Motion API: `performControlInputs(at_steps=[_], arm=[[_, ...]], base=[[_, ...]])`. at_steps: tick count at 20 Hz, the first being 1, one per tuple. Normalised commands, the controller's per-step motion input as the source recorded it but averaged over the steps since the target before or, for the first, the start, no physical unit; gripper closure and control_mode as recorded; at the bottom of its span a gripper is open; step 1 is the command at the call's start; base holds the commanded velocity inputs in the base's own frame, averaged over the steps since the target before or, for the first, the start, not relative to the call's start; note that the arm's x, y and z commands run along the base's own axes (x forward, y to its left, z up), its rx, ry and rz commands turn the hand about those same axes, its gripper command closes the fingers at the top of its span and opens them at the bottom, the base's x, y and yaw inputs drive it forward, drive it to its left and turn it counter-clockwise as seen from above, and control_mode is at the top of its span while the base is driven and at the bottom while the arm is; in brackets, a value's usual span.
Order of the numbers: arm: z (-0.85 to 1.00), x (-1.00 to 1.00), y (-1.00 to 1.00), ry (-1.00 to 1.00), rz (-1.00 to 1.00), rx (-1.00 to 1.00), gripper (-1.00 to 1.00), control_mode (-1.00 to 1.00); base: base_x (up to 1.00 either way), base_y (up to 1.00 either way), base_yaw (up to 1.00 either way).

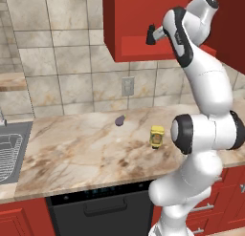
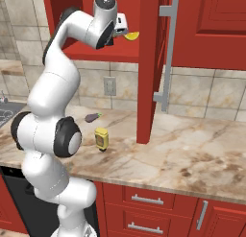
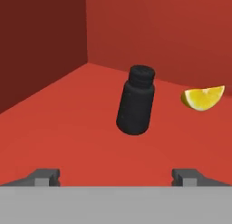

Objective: Pick the mustard and shaker from the counter and place them in the cabinet.

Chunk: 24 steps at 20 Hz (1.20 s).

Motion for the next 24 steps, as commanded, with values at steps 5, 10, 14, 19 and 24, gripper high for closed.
performControlInputs(at_steps=[5, 10, 14, 19, 24], arm=[[-0.89, -1.00, -0.01, 0.00, 0.00, -0.15, -1.00, -1.00], [-1.00, -0.91, -0.07, 0.00, 0.01, -0.12, -1.00, -1.00], [-1.00, -0.74, -0.20, 0.00, 0.03, -0.09, -1.00, -1.00], [-0.83, -0.51, -0.31, 0.03, 0.05, -0.05, -1.00, -1.00], [-0.61, -0.49, -0.38, 0.01, 0.09, -0.01, -1.00, -1.00]], base=[[0.00, 0.00, 0.00], [0.00, 0.00, 0.00], [0.00, 0.00, 0.00], [0.00, 0.00, 0.00], [0.00, 0.00, 0.00]])
